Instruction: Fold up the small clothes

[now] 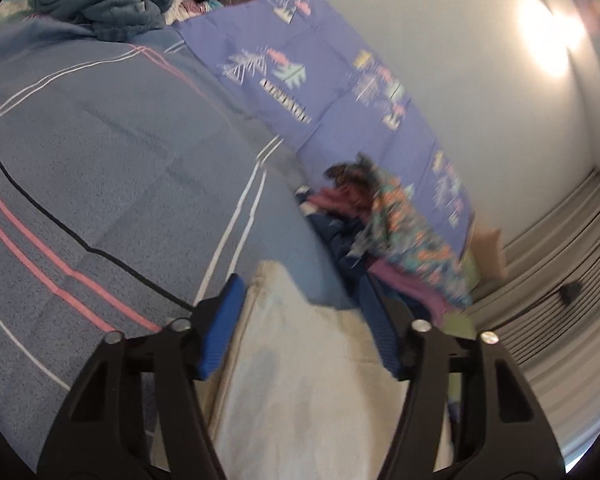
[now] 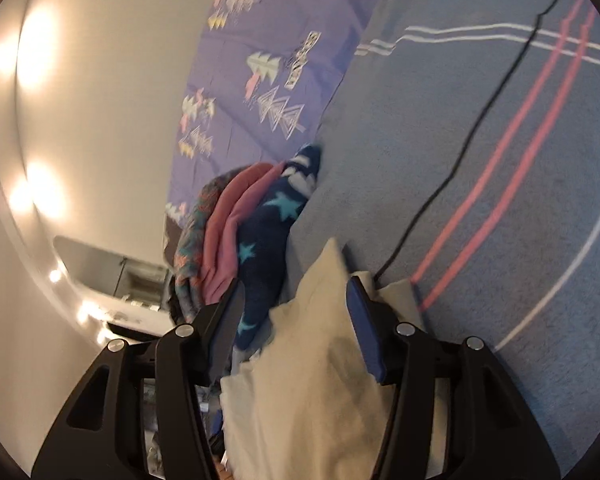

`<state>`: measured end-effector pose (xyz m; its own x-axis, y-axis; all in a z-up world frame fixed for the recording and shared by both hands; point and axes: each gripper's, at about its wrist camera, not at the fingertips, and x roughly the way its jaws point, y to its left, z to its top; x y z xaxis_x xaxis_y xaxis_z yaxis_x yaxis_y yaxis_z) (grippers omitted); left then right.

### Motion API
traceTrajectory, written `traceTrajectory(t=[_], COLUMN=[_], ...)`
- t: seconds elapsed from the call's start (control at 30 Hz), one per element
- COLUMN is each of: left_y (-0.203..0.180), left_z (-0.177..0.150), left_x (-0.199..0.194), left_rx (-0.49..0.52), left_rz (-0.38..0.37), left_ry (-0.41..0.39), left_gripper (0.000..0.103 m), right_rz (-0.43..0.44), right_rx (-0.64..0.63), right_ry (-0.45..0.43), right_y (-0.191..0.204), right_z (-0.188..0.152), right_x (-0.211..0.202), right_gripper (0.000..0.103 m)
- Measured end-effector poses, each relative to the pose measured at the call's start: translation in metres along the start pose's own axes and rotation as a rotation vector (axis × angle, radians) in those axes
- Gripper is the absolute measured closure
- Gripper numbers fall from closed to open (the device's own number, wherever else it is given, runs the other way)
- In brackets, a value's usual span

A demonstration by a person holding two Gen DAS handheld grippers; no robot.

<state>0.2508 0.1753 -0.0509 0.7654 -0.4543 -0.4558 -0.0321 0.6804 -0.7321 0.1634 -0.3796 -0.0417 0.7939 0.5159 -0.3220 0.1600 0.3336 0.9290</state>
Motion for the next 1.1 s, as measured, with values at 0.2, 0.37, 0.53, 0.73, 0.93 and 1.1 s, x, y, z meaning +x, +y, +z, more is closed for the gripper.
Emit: traceTrajectory(t=[0.2,0.37,0.53,0.73,0.93,1.1], left_y=[0.004,0.016,0.017,0.022,0.004,0.011], left_z=[-0.005,-0.003,0.001,0.01,0.0,0.0], left_x=[0.015,0.007,0.012,0.03,0.036,0.033], left_rx=[0.011,-0.05,-0.046,-0.06,0.046,0.007], left_rz=[0.053,0.08,0.073,-0.043,0.026,0.001], left_ry=[0.059,0.009,0.028,0.112,0.129,0.112], left_gripper=[0.059,0.043,0.042,0.044,0.069,0.089], right_rz=[-0.022,-0.048,-0.036,-0.021,-0.025,-0.029], right_rx=[-0.002,-0.03,-0.006,0.012,0.009,0.003], right_ry=[0.014,0.006,0.007,0.009,0.006,0.001], right_y=[-0.003,0.001,-0.002,-0.005,-0.005,-0.004], right_z=[-0.004,-0.004,-0.004,-0.004,-0.005,-0.005], right_x=[0.002,-0.001,0.001,-0.001,0.0,-0.002], right_gripper=[0.049,0.049,0.049,0.049,0.049,0.049])
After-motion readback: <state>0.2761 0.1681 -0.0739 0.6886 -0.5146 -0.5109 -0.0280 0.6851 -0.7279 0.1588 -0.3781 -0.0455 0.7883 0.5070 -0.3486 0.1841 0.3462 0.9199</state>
